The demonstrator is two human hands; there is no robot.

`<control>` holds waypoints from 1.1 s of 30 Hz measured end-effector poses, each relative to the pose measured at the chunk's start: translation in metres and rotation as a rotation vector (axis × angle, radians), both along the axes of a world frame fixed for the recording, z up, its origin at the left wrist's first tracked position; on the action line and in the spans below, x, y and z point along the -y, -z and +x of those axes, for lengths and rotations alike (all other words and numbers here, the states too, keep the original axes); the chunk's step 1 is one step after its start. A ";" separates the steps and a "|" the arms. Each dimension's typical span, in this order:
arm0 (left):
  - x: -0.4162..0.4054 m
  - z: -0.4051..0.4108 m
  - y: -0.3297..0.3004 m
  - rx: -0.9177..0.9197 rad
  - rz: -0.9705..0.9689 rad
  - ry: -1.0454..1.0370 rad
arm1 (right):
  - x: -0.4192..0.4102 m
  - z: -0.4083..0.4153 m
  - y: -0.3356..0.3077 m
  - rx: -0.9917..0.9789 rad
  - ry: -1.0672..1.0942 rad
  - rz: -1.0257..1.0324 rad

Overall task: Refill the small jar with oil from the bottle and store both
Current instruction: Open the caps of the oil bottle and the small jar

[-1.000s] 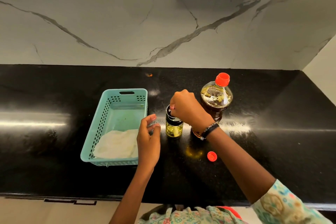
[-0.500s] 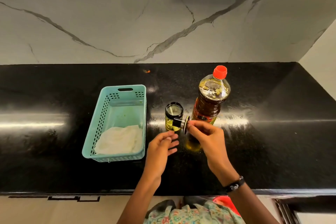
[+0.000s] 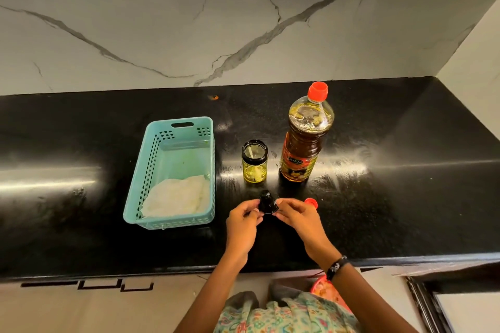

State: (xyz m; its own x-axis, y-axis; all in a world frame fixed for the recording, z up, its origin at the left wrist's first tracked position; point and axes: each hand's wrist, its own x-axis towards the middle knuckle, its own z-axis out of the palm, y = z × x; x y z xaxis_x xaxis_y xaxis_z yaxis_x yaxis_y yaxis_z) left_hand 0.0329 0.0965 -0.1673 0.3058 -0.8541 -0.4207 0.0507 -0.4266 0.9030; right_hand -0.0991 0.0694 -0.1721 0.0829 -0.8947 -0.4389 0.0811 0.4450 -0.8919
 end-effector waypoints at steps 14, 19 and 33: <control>0.002 -0.004 0.002 0.397 -0.047 0.129 | 0.011 0.000 0.005 -0.600 -0.146 -0.303; 0.002 -0.003 0.003 0.392 -0.044 0.122 | 0.013 0.000 0.003 -0.625 -0.167 -0.314; 0.041 -0.018 -0.071 0.285 -0.442 0.163 | 0.051 -0.062 -0.069 -0.563 0.118 -0.618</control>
State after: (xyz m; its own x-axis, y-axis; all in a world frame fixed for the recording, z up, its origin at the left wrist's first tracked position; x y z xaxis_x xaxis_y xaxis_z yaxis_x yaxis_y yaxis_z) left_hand 0.0147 0.0558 -0.0958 0.2038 -0.9766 0.0686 -0.2572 0.0142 0.9662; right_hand -0.1609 0.0181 -0.1033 -0.1103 -0.9766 0.1846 -0.4331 -0.1200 -0.8933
